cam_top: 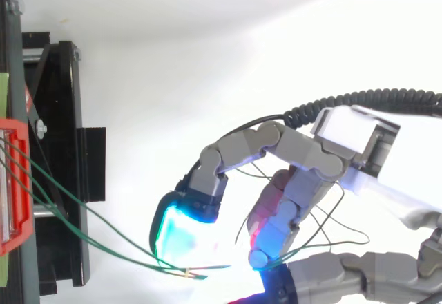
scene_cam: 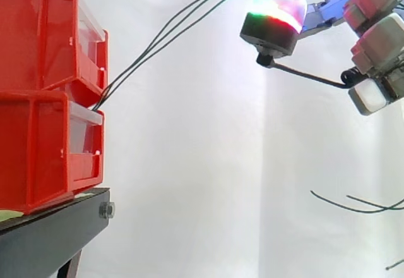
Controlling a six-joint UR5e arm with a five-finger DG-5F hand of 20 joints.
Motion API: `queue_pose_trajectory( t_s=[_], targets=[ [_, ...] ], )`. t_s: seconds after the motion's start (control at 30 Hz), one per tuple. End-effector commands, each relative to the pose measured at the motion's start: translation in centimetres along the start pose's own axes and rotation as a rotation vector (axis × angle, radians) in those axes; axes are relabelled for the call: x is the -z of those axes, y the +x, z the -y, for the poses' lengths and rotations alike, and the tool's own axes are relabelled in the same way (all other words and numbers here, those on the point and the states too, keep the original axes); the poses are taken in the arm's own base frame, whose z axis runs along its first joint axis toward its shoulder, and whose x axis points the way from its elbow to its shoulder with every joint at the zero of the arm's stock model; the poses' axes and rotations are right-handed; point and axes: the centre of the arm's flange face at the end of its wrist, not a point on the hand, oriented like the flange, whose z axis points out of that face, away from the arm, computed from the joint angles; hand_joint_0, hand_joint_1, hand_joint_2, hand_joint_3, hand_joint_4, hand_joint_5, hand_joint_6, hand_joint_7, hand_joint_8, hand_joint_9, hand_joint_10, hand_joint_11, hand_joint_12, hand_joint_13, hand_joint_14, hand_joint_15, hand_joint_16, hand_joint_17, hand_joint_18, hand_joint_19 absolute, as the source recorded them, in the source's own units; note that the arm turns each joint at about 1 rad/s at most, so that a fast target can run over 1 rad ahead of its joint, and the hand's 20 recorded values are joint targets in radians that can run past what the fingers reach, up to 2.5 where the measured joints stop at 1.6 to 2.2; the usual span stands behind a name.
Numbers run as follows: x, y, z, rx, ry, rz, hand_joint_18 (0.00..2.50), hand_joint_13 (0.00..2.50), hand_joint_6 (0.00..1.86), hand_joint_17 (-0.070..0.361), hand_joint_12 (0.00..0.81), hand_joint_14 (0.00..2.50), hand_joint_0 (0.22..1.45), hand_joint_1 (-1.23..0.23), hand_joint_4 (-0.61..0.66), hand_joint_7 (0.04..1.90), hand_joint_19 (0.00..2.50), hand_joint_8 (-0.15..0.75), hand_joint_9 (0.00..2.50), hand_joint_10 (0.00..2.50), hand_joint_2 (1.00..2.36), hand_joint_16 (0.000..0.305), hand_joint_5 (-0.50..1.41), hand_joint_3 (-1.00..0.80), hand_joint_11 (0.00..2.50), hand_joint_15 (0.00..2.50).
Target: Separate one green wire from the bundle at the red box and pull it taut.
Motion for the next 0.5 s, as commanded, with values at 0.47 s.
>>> queue_pose_trajectory(
  t_s=[0.47],
  targets=[
    [-0.4, 0.5, 1.3, -0.019, -0.021, -0.002, 0.81, 1.33, 0.89, 0.100, 0.339, 0.03, 0.56, -0.53, 0.04, 1.00, 0.72, 0.289, 1.57, 0.03, 1.01, 0.044, -0.15, -0.29, 0.96, 0.88]
  ],
)
